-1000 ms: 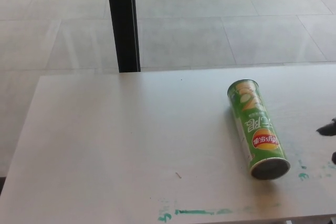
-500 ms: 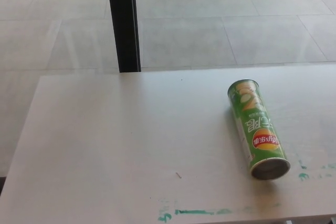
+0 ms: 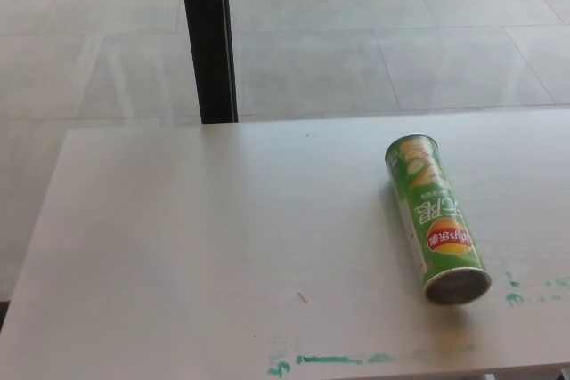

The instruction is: Use the right hand as a fist to push the chips tray inside its container kept in the middle of the desk

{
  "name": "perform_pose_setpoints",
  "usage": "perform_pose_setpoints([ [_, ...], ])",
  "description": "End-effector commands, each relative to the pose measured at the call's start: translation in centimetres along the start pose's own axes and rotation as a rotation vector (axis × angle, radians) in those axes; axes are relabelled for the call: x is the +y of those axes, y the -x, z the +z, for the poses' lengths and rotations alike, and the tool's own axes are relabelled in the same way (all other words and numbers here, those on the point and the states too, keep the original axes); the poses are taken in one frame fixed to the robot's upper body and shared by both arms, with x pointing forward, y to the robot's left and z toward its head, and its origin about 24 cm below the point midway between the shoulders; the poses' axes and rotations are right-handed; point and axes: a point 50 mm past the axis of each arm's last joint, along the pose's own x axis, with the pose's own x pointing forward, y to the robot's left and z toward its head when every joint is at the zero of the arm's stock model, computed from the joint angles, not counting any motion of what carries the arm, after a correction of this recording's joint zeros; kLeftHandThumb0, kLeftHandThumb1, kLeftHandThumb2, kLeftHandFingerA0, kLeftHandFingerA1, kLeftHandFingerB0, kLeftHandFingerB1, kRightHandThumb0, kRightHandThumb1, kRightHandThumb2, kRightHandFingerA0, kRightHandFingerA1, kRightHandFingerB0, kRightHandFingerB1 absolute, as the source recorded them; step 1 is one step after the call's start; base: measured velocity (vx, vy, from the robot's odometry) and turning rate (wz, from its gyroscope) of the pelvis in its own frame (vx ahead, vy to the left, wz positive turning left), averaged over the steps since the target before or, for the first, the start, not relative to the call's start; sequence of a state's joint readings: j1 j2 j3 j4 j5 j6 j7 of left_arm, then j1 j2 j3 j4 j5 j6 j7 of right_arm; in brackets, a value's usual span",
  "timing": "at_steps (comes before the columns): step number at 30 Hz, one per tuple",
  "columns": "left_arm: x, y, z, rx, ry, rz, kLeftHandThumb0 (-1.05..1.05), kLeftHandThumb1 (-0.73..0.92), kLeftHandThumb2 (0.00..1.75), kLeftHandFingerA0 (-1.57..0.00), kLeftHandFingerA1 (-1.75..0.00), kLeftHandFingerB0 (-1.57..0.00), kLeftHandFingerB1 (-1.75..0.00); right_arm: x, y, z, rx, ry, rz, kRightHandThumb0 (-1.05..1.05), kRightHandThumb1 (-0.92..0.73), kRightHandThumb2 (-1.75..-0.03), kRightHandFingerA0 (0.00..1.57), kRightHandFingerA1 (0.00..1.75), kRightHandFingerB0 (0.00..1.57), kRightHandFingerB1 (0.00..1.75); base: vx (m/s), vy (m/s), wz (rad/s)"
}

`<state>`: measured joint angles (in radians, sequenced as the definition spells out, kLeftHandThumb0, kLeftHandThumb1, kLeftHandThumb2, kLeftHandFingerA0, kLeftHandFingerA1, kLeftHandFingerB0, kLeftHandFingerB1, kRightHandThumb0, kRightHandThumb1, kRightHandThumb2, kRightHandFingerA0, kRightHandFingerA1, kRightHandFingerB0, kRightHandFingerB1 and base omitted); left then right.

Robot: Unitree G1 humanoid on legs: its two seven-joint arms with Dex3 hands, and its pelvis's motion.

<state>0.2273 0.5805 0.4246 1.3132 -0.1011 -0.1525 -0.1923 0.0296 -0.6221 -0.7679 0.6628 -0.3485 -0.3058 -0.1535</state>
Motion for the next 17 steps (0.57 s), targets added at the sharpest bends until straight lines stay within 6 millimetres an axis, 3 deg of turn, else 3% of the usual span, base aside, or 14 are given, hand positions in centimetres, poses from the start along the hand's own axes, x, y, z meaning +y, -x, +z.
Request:
perform_pose_setpoints([
  [1, 0.5, 0.1, -0.1, 0.003, 0.023, 0.021, -0.86, 0.67, 1.45, -0.91, -1.26, 0.00, -0.72, 4.8, 7.4, -10.7, 0.853, -0.685, -0.365, -0.77, -0.91, -0.67, 0.96, 1.17, 0.51, 0.99, 0.00, 0.000, 0.00],
  [2, 0.4, 0.1, 0.0, 0.006, 0.022, 0.022, -0.78, 0.66, 1.42, -0.78, -1.16, 0.00, -0.70, 5.3, 7.6, -10.9, 0.984, -0.719, -0.364, -0.80, -0.71, -1.03, 0.87, 1.11, 0.77, 0.94, 0.00, 0.000, 0.00],
  [3, 0.5, 0.1, 0.0, 0.004, 0.023, 0.022, -0.83, 0.69, 1.46, -0.92, -1.26, 0.00, -0.72, 5.4, 7.6, -11.1, 1.008, -0.792, -0.344, -0.73, -0.92, -0.79, 0.77, 1.07, 0.22, 0.89, 0.00, 0.000, 0.00],
  [4, 0.5, 0.1, 0.0, 0.005, 0.028, 0.020, -0.84, 0.69, 1.46, -0.93, -1.27, -0.01, -0.73, 5.6, 7.8, -11.1, 1.017, -0.830, -0.373, -0.72, -0.92, -0.72, 0.69, 0.94, 0.49, 0.88, 0.00, 0.000, 0.00],
  [5, 0.5, 0.1, 0.0, 0.005, 0.030, 0.020, -1.05, 0.88, 1.00, -0.67, -1.31, -0.40, -1.06, 5.7, 7.9, -11.1, 1.024, -0.857, -0.381, -0.61, -0.77, -1.20, 0.71, 0.92, 0.64, 0.87, 0.00, 0.000, 0.00],
  [6, 0.5, 0.1, -0.1, 0.006, 0.028, 0.021, -1.05, 0.88, 1.00, -0.67, -1.31, -0.40, -1.06, 5.9, 8.0, -11.2, 1.029, -0.873, -0.375, -0.61, -0.77, -1.20, 0.71, 0.92, 0.64, 0.87, 0.00, 0.000, 0.00],
  [7, 0.6, 0.1, 0.0, 0.007, 0.025, 0.023, -1.05, 0.87, 1.00, -0.66, -1.29, -0.41, -1.05, 6.1, 8.0, -11.1, 1.036, -0.917, -0.391, -0.69, -0.92, -0.71, 0.73, 1.09, 0.64, 1.03, 0.00, 0.000, 0.00],
  [8, 0.6, 0.1, 0.0, 0.005, 0.051, 0.013, -0.82, 0.66, 1.43, -0.76, -1.17, 0.00, -0.71, 6.3, 8.1, -11.1, 1.058, -0.936, -0.388, -0.70, -0.92, -0.70, 0.87, 1.09, 0.58, 0.79, 0.00, 0.000, 0.00],
  [10, 0.7, 0.2, 0.0, 0.001, 0.032, 0.005, -0.83, 0.61, 1.42, -0.76, -1.17, 0.00, -0.72, 6.8, 8.5, -11.1, 1.040, -0.921, -0.368, -0.70, -0.92, -0.73, 0.88, 1.26, 0.68, 0.95, 0.00, 0.000, 0.00],
  [11, 0.8, 0.2, 0.0, 0.004, 0.031, 0.008, -1.05, 0.83, 1.03, -0.64, -1.29, -0.40, -1.05, 7.0, 8.6, -11.2, 1.056, -0.964, -0.372, -0.71, -0.90, -0.70, 0.89, 1.48, 0.67, 1.04, 0.00, 0.000, 0.00],
  [12, 0.8, 0.2, 0.0, 0.006, 0.026, 0.014, -0.85, 0.69, 1.46, -0.77, -1.19, -0.01, -0.72, 7.5, 8.8, -11.1, 1.069, -1.004, -0.369, -0.73, -0.92, -0.69, 0.85, 1.25, 0.52, 0.89, 0.00, 0.000, 0.00],
  [13, 0.8, 0.2, 0.0, 0.004, 0.020, 0.013, -0.85, 0.69, 1.46, -0.77, -1.19, -0.01, -0.72, 7.6, 8.9, -11.1, 1.053, -0.960, -0.347, -0.73, -0.92, -0.69, 0.85, 1.25, 0.52, 0.89, 0.00, 0.000, 0.00],
  [14, 0.8, 0.2, 0.0, 0.008, -0.009, 0.020, -1.02, 0.85, 1.04, -0.64, -1.27, -0.43, -1.02, 8.3, 9.0, -11.1, 1.097, -1.083, -0.331, -0.75, -0.92, -0.70, 0.74, 1.29, 0.37, 0.95, 0.00, 0.000, 0.00],
  [17, 0.9, 0.1, 0.0, 0.014, -0.011, 0.024, -1.01, 0.82, 1.05, -0.66, -1.28, -0.43, -1.03, 8.9, 9.4, -10.7, 1.032, -0.957, -0.278, -0.71, -0.92, -0.72, 0.89, 1.24, 0.47, 0.80, 0.00, 0.000, 0.00],
])
